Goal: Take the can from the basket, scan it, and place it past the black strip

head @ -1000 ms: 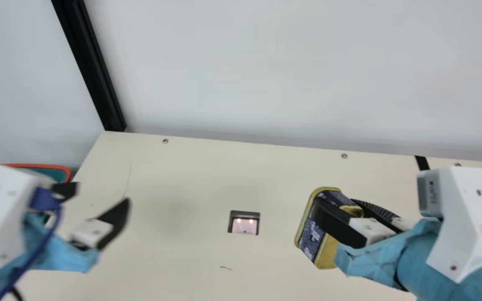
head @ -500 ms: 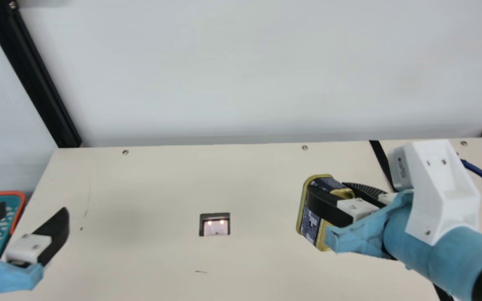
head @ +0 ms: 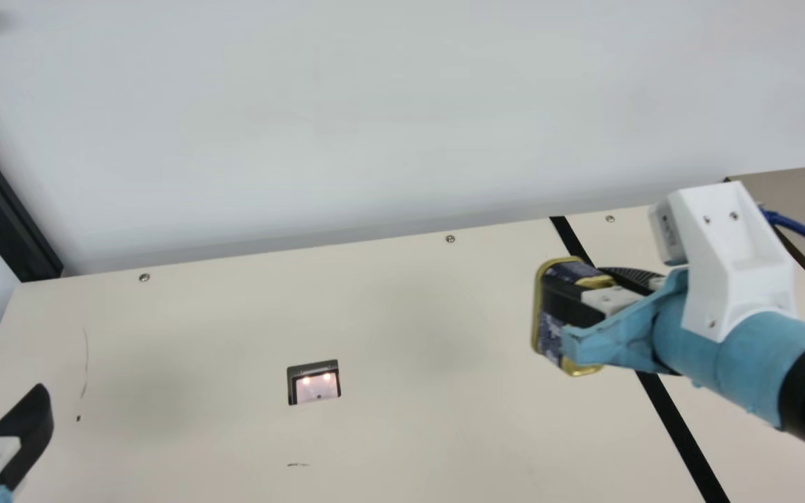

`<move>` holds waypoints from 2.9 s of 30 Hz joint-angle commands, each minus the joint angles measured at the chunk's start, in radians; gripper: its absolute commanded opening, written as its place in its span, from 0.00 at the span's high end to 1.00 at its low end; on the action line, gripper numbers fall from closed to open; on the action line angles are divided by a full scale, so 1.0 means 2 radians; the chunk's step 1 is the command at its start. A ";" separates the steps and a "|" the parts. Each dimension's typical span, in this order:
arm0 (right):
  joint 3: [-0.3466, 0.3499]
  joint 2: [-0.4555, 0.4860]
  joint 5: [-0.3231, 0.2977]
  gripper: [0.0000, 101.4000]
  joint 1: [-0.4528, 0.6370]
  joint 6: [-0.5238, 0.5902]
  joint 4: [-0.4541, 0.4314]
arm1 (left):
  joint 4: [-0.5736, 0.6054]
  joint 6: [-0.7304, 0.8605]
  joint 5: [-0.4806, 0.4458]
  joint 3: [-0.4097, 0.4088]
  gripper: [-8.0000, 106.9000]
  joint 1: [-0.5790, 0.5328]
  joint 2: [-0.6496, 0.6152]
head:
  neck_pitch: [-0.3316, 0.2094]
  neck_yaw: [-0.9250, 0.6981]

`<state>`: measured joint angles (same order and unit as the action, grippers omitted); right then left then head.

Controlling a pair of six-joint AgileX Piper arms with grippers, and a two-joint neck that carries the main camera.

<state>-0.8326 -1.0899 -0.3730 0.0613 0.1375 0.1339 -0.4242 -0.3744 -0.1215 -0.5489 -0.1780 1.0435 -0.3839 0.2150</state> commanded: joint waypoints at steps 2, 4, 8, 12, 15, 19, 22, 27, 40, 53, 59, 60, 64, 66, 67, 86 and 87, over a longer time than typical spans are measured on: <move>-0.002 -0.004 0.001 1.00 0.056 0.018 -0.005 | 0.000 0.000 0.000 0.000 0.15 0.000 0.000 | -0.017 0.004; -0.005 -0.009 0.003 1.00 0.081 0.032 -0.009 | 0.000 0.000 0.000 0.000 0.15 0.000 0.000 | -0.017 0.004; -0.014 -0.027 0.010 1.00 0.124 0.066 -0.011 | 0.000 0.000 0.000 0.000 0.15 0.000 0.000 | -0.017 0.004; -0.028 -0.052 0.018 1.00 0.156 0.102 -0.009 | 0.000 0.000 0.000 0.000 0.15 0.000 0.000 | -0.017 0.004; -0.042 -0.073 0.022 1.00 0.174 0.129 -0.008 | 0.000 0.000 0.000 0.000 0.15 0.000 0.000 | -0.017 0.004; -0.060 -0.101 0.023 1.00 0.189 0.161 -0.014 | 0.000 0.000 0.000 0.000 0.15 0.000 0.000 | -0.017 0.004; -0.073 -0.121 0.024 1.00 0.198 0.181 -0.030 | 0.000 0.000 0.000 0.000 0.15 0.000 0.000 | -0.017 0.004; -0.097 -0.154 0.015 1.00 0.202 0.195 -0.068 | 0.000 0.000 0.000 0.000 0.15 0.000 0.000 | -0.017 0.004; -0.173 -0.228 -0.093 1.00 0.177 0.159 -0.150 | 0.000 0.000 0.000 0.000 0.15 0.000 0.000 | -0.017 0.004; -0.233 -0.284 -0.180 1.00 0.166 0.170 -0.162 | 0.000 0.000 0.000 0.000 0.15 0.000 0.000 | -0.017 0.004; -0.248 -0.303 -0.204 1.00 0.163 0.170 -0.159 | 0.000 0.000 0.000 0.000 0.15 0.000 0.000 | -0.017 0.004; -0.248 -0.306 -0.206 1.00 0.163 0.169 -0.159 | 0.000 0.000 0.000 0.000 0.15 0.000 0.000 | -0.017 0.004; -0.246 -0.315 -0.209 1.00 0.162 0.160 -0.161 | 0.000 0.000 0.000 0.000 0.15 0.000 0.000 | -0.017 0.004; -0.242 -0.318 -0.208 1.00 0.163 0.155 -0.163 | 0.000 0.000 0.000 0.000 0.15 0.000 0.000 | -0.017 0.004; -0.240 -0.320 -0.207 1.00 0.163 0.153 -0.164 | 0.000 0.000 0.000 0.000 0.15 0.000 0.000 | -0.017 0.004; -0.204 -0.325 -0.166 0.00 0.170 0.108 -0.171 | 0.000 0.000 0.000 0.000 0.15 0.000 0.000 | -0.017 0.004; -0.203 -0.324 -0.164 0.00 0.171 0.107 -0.171 | 0.000 0.000 0.000 0.000 0.15 0.000 0.000 | -0.017 0.004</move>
<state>-1.2396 -1.7401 -0.7033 0.4013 0.3526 -0.2092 -0.4242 -0.3744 -0.1215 -0.5489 -0.1780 1.0435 -0.3839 0.2150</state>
